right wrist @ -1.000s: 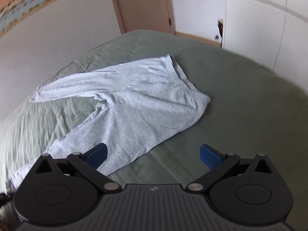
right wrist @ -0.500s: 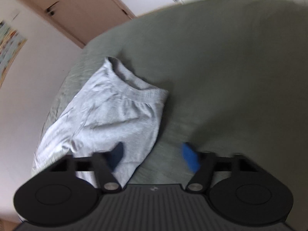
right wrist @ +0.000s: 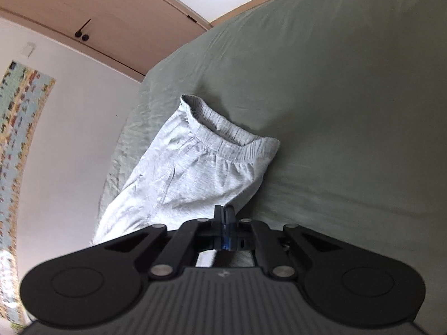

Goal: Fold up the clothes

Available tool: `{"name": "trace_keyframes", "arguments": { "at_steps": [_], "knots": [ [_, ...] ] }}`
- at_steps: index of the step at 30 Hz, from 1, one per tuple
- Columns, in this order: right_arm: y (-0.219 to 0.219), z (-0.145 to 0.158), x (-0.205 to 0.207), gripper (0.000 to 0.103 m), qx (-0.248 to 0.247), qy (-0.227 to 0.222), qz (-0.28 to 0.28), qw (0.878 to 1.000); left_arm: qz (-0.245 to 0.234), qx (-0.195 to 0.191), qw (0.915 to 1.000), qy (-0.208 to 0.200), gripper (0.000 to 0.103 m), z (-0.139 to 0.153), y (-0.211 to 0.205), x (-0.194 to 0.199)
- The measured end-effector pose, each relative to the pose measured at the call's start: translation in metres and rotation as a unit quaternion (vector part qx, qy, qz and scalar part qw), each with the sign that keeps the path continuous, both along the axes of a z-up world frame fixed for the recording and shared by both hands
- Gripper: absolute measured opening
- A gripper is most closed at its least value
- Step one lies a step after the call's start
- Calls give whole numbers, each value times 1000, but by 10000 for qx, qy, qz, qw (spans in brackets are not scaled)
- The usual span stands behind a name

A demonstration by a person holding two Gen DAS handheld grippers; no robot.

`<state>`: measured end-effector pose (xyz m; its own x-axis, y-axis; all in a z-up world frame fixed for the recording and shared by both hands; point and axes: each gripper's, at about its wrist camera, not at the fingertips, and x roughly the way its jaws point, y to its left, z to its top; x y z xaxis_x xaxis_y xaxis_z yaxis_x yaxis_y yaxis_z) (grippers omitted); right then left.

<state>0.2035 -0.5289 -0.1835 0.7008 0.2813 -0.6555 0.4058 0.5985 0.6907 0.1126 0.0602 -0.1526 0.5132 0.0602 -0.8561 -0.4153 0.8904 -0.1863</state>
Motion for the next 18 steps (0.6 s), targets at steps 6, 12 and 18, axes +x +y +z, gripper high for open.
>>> {"name": "trace_keyframes", "arguments": {
  "at_steps": [6, 12, 18],
  "knots": [
    [1, -2, -3, 1, -87, 55, 26, 9999, -226, -87, 9997, 29, 7, -2, -6, -7],
    [1, -6, -7, 1, -107, 88, 55, 9999, -139, 213, 9977, 623, 18, -20, -20, -19],
    [4, -5, -6, 4, -198, 75, 162, 9996, -258, 491, 9967, 595, 48, -25, -35, -22]
  ]
}}
